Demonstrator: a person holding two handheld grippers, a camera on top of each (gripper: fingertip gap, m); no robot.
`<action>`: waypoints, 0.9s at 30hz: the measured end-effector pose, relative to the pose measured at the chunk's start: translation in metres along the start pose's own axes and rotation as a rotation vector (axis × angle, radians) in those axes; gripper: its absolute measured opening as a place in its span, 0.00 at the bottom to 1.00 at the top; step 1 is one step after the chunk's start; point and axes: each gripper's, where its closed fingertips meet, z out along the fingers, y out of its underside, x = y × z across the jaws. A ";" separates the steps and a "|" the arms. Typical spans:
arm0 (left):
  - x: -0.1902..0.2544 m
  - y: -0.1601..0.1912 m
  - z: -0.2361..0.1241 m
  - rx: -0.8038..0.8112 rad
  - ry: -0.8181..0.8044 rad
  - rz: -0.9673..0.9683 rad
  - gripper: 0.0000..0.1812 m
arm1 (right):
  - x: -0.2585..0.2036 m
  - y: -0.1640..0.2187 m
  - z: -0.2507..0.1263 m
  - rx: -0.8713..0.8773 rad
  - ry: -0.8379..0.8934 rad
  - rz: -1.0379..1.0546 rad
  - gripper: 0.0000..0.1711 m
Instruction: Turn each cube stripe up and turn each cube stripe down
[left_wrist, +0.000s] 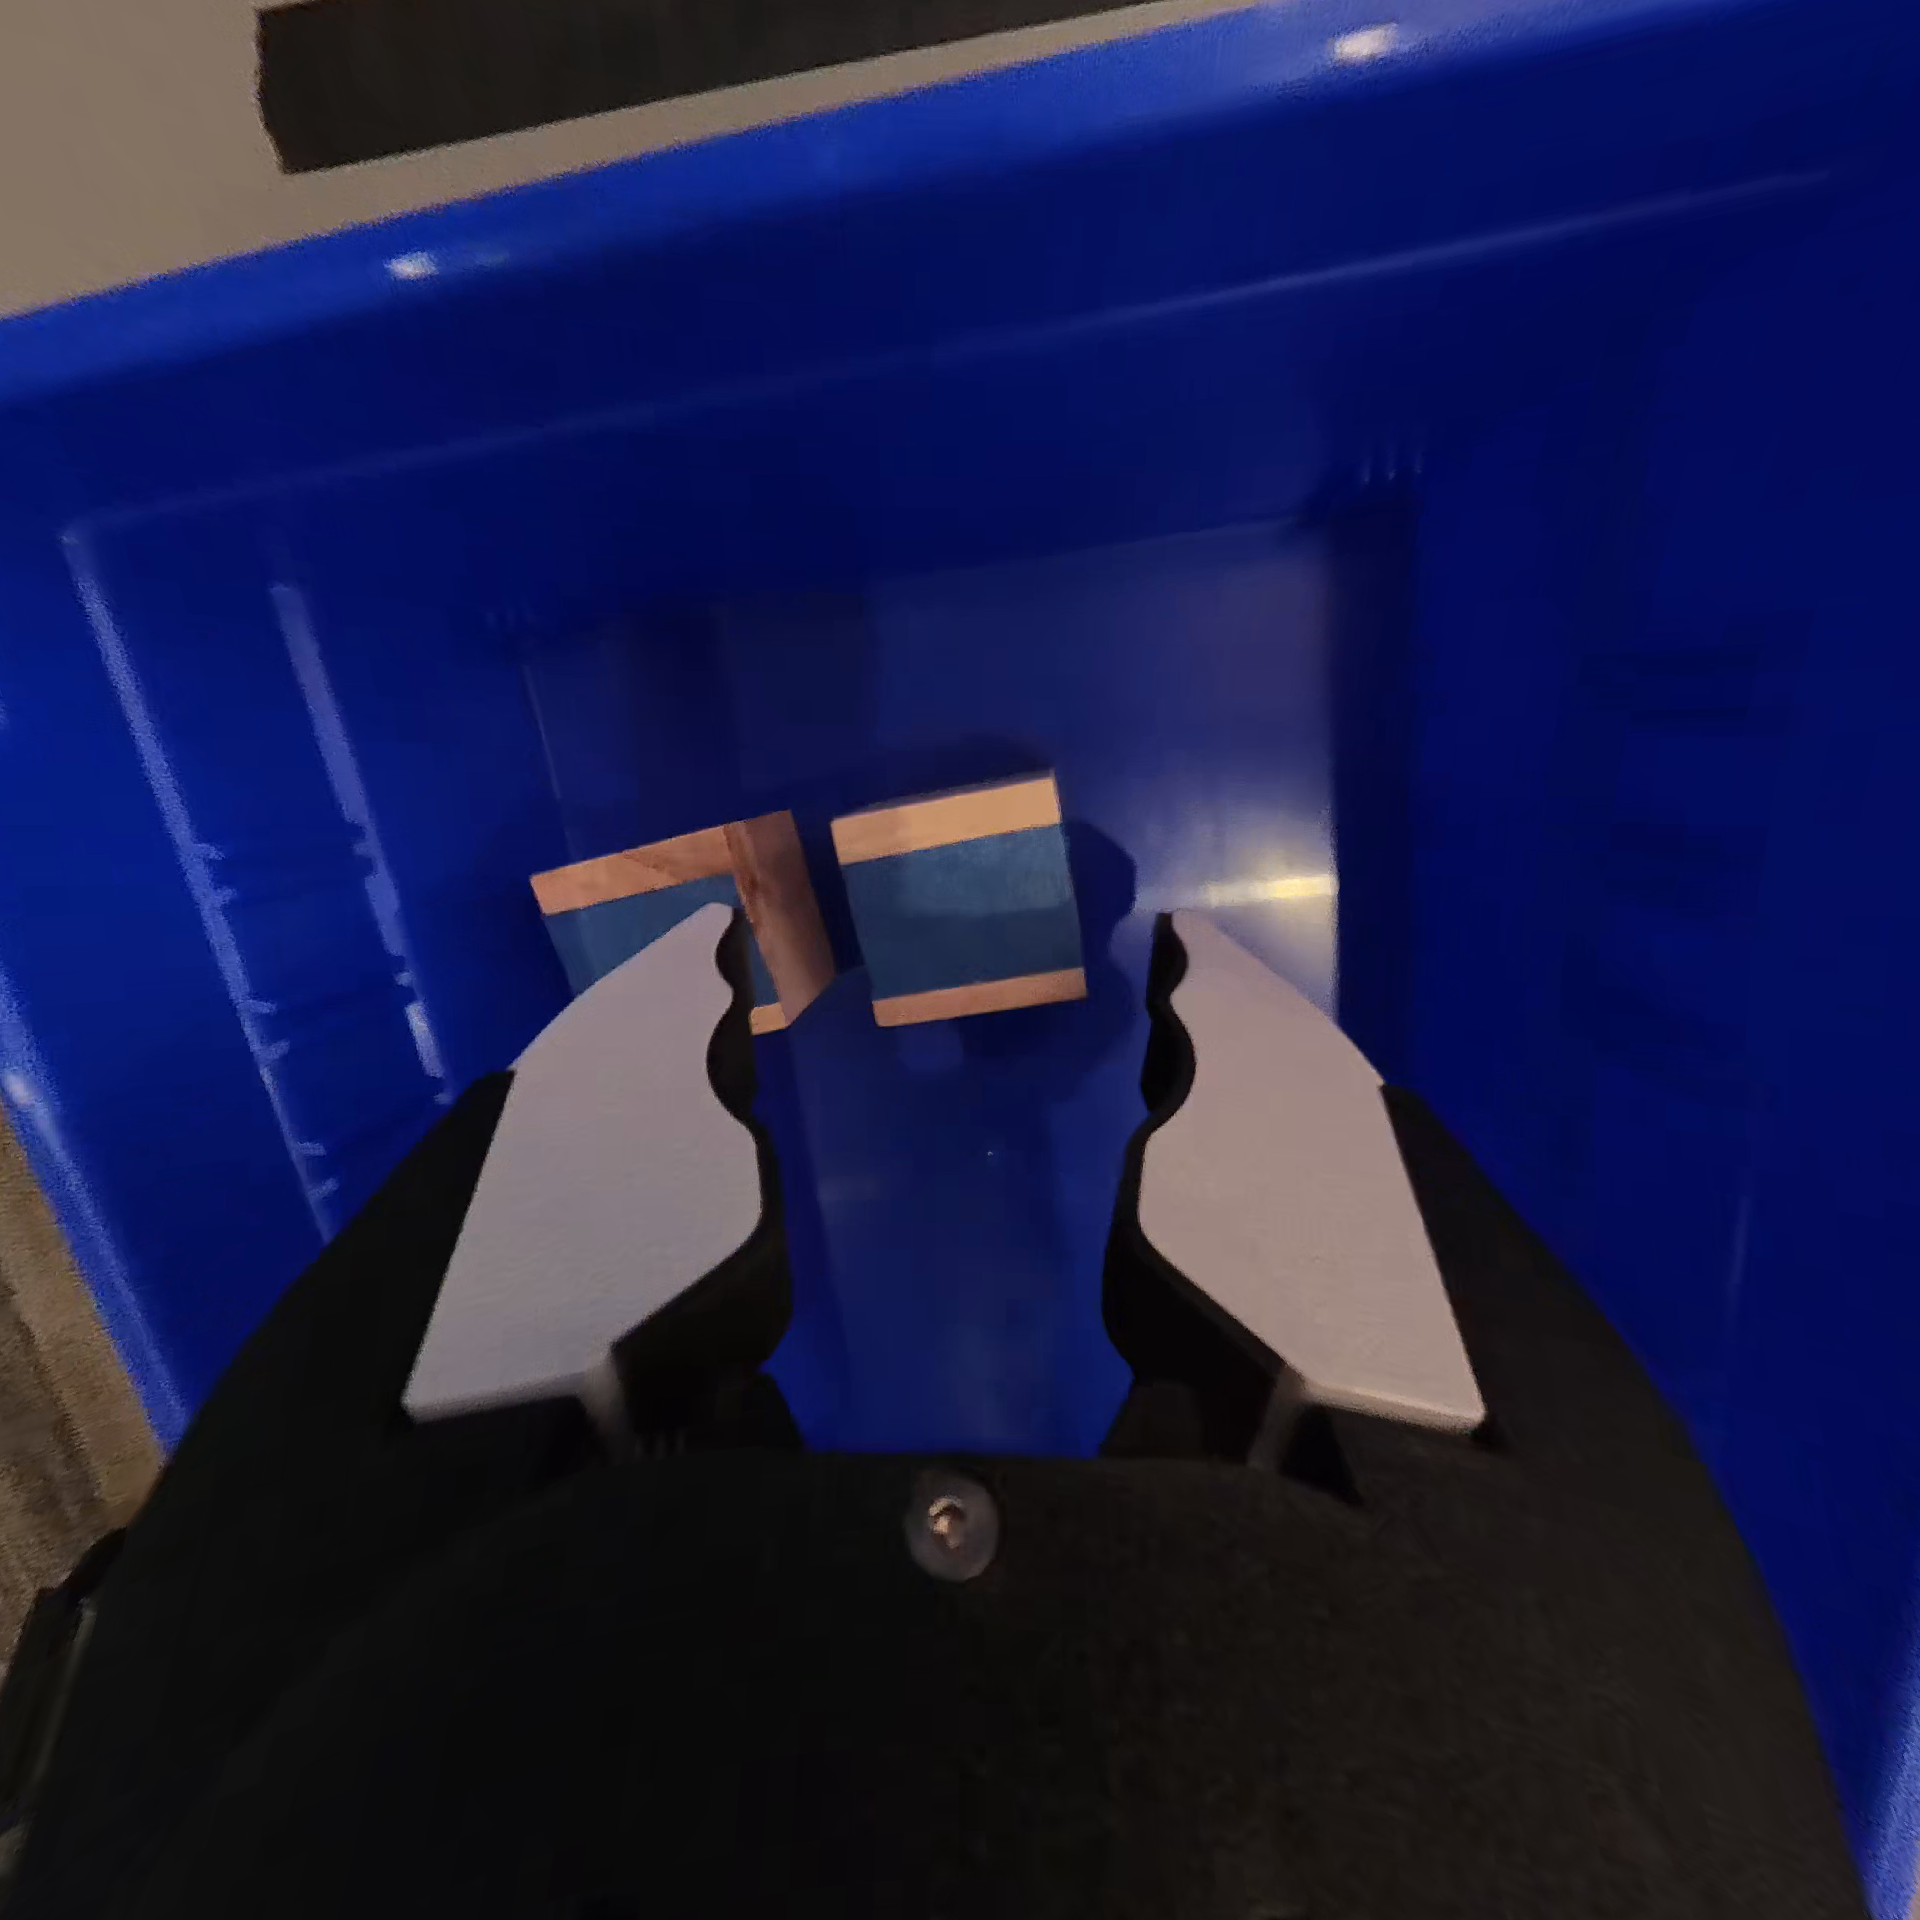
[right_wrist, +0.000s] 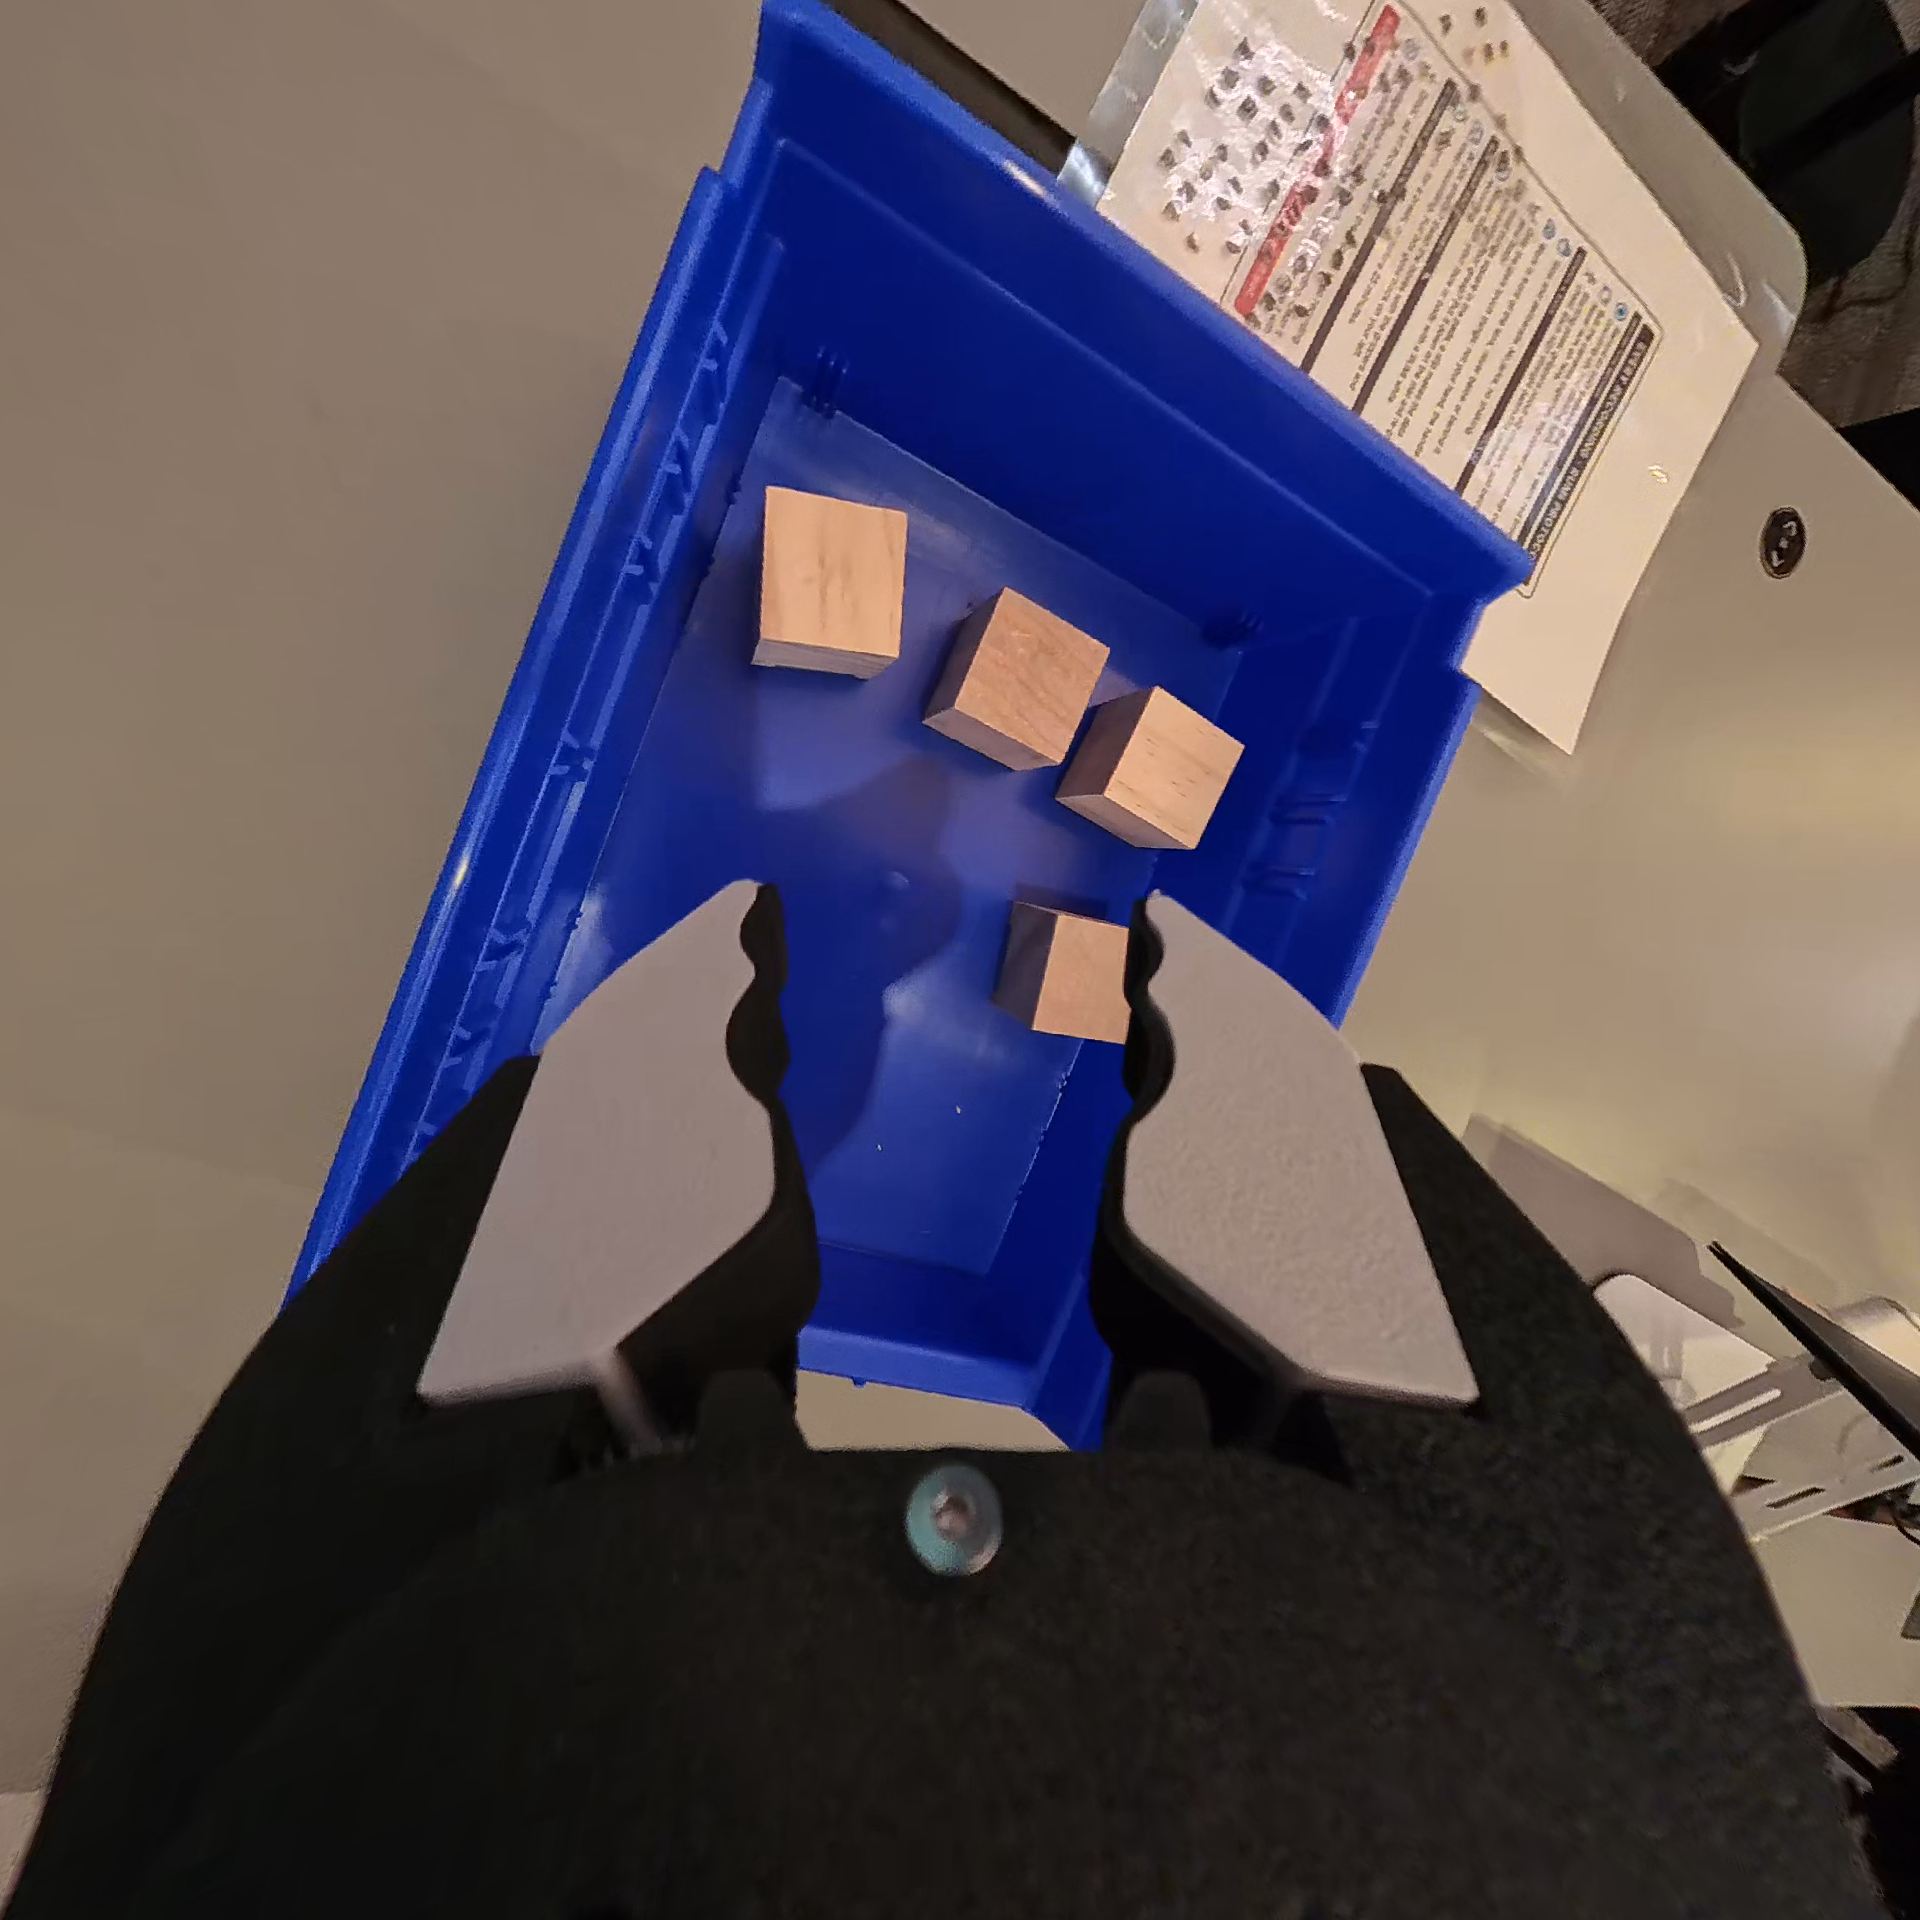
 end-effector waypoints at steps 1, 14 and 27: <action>-0.001 -0.002 0.000 0.009 -0.013 0.005 0.39 | 0.000 0.001 0.001 -0.007 0.006 -0.006 0.37; -0.005 0.002 -0.001 -0.013 -0.044 0.001 0.36 | -0.010 0.002 0.007 -0.050 0.010 -0.057 0.37; 0.010 -0.001 -0.014 0.022 0.274 -0.150 0.37 | -0.021 0.004 0.013 -0.091 0.004 -0.112 0.37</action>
